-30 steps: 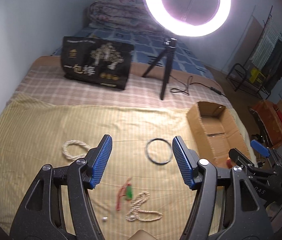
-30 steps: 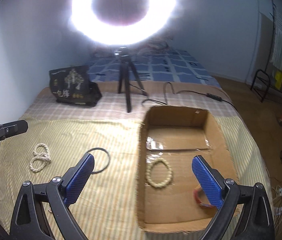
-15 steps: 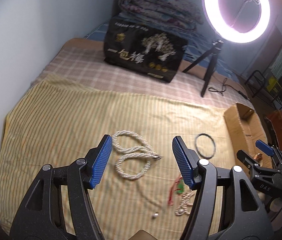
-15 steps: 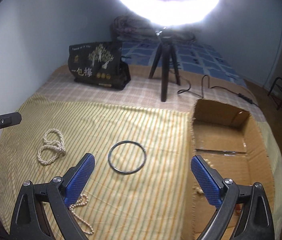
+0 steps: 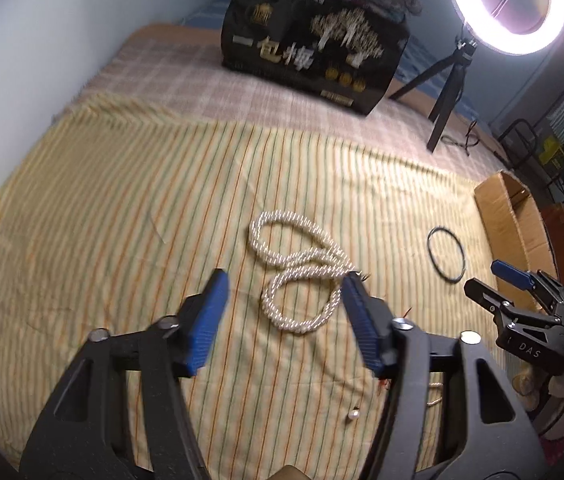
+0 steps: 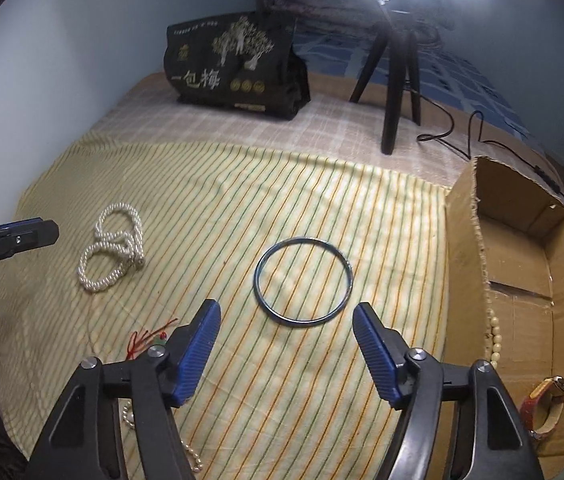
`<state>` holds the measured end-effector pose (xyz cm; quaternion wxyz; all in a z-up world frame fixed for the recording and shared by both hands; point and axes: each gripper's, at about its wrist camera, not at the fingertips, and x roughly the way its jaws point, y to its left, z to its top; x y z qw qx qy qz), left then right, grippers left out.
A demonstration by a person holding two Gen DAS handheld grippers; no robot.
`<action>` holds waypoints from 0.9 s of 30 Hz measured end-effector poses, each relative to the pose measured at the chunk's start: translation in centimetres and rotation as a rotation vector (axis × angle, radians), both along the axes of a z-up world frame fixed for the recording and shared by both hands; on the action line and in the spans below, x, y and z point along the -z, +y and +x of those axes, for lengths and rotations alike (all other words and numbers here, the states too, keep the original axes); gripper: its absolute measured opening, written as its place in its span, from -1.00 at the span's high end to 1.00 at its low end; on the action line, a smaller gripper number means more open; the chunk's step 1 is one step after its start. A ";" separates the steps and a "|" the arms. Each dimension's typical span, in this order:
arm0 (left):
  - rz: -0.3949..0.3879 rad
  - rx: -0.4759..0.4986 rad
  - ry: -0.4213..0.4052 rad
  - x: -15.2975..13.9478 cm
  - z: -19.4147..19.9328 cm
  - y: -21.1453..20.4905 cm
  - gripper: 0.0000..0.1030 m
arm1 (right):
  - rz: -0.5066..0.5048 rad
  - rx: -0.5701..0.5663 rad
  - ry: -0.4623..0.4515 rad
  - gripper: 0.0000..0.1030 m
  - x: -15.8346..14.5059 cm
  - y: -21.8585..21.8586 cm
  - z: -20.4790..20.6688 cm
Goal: Organize jewelry
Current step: 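Grasp the black ring bangle with the right tool while the left tool grasps a white pearl necklace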
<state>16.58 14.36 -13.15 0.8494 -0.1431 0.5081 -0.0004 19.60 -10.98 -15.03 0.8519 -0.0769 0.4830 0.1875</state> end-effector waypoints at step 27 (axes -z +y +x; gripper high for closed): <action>0.033 -0.002 0.110 5.7 1.6 -0.8 0.14 | -0.073 -0.146 0.060 0.21 3.7 3.1 1.8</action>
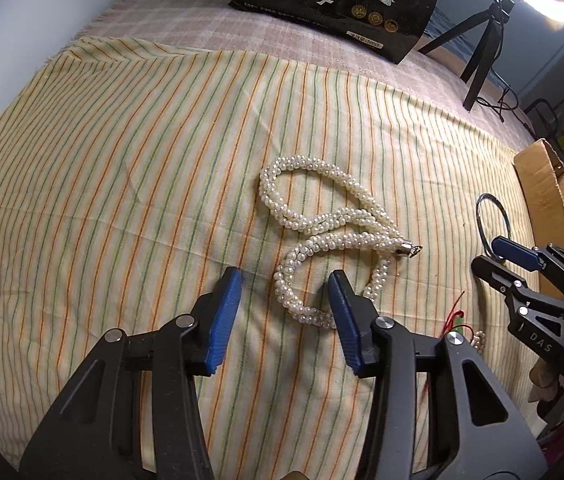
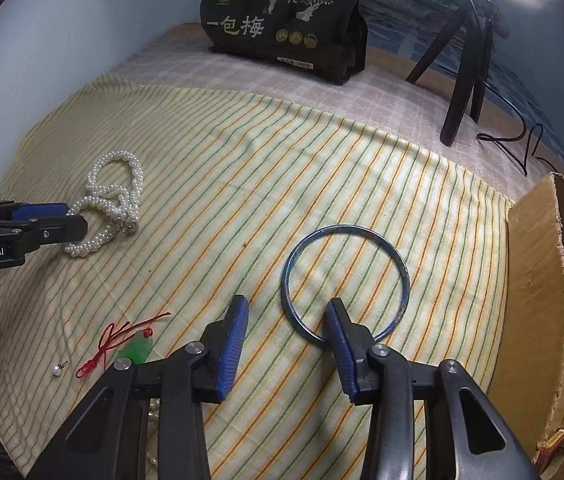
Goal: Organize jewelry
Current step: 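Grasp the black ring bangle with the right tool while the left tool grasps a white pearl necklace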
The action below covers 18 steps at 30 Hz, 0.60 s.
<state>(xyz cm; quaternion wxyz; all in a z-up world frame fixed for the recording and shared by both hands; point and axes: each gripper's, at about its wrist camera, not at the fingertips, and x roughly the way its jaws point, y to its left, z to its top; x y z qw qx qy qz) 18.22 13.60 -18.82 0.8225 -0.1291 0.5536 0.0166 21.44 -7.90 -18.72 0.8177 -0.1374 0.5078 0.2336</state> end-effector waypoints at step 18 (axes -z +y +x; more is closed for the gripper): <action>-0.035 -0.067 -0.021 -0.9 -0.4 1.3 0.88 | -0.105 -0.069 -0.044 0.97 0.0 2.2 -0.3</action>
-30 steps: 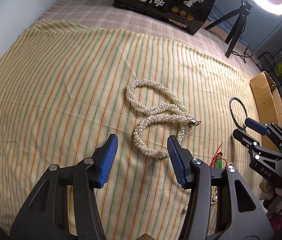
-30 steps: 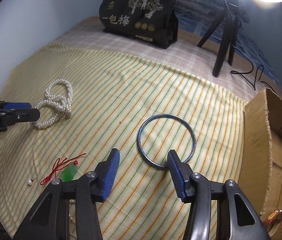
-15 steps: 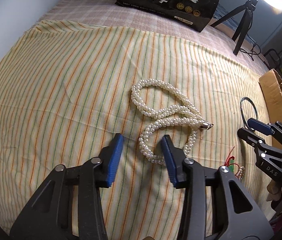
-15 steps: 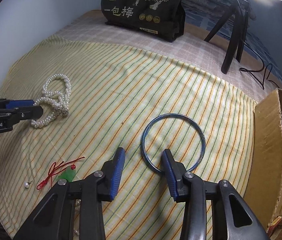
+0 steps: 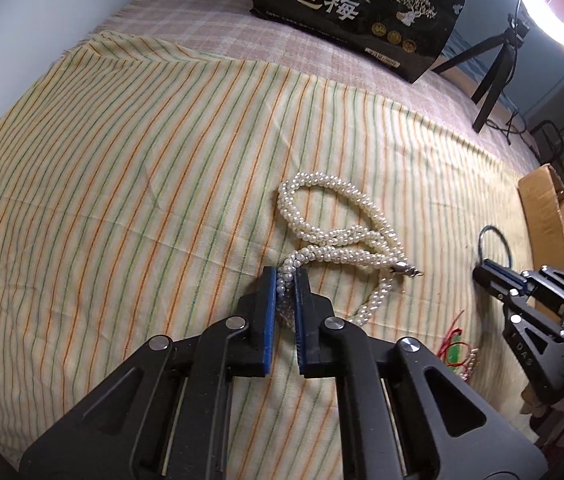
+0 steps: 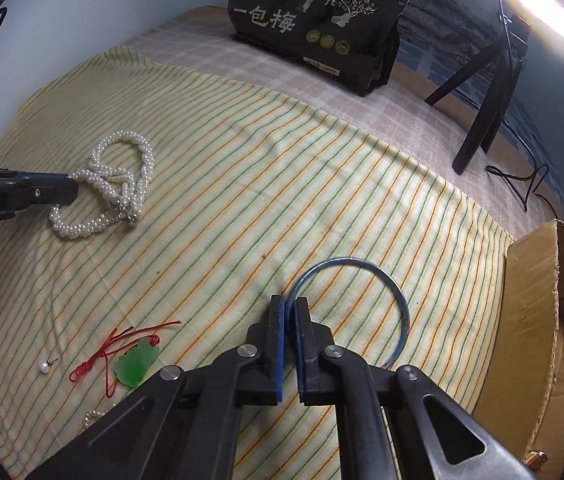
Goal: Organize jewelry
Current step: 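Grasp the black ring bangle with the right tool while the left tool grasps a white pearl necklace, then carry the bangle and pearl necklace into the box and open both tools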
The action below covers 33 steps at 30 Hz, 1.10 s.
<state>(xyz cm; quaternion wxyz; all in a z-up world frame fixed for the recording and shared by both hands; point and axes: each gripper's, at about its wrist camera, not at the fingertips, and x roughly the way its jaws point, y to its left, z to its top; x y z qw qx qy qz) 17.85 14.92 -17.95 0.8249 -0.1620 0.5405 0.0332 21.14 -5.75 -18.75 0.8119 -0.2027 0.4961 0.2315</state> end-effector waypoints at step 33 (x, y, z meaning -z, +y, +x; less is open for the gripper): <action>-0.151 0.021 -0.308 -14.4 -2.6 -2.2 0.89 | 0.292 0.164 -0.098 0.98 -10.7 -6.6 -1.4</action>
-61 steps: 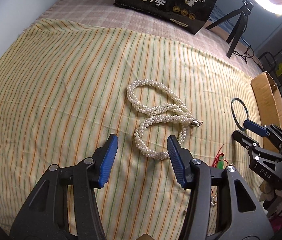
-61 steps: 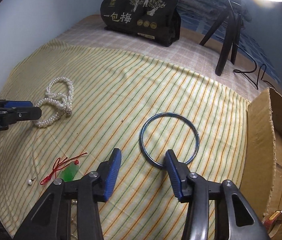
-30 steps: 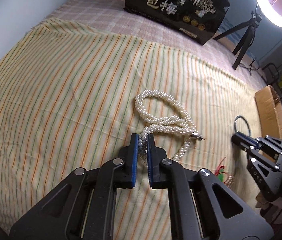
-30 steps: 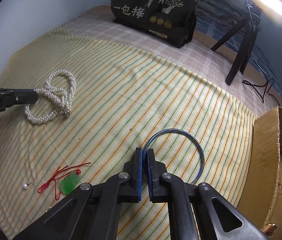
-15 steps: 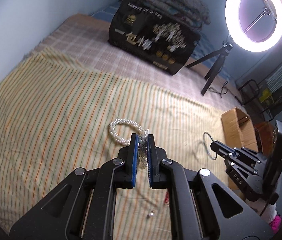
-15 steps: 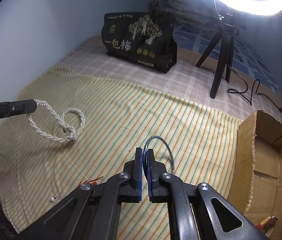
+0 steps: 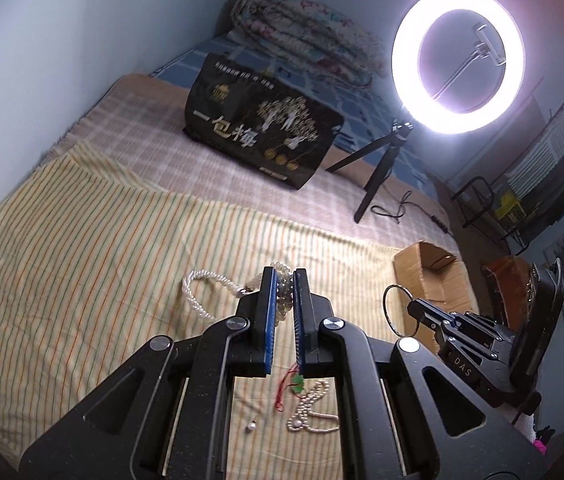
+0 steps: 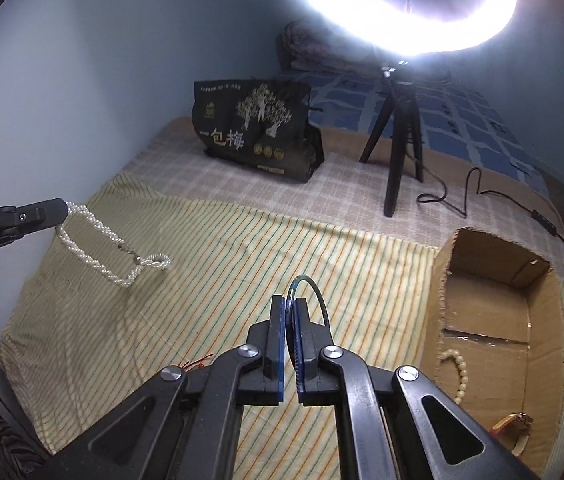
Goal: Organize jewelry
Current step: 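Carry the bangle and pearl necklace into the box and open both tools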
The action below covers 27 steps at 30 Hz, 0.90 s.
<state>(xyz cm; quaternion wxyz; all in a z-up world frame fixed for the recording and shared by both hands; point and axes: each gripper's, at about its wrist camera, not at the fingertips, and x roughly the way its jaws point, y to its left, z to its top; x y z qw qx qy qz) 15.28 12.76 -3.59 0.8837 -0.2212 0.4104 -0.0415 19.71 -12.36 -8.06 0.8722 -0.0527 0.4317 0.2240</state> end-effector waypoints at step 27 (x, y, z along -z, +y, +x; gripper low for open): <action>-0.009 0.182 -0.149 -9.3 -4.3 -11.1 0.89 | 0.013 0.161 -0.109 0.98 -7.8 -11.2 -6.5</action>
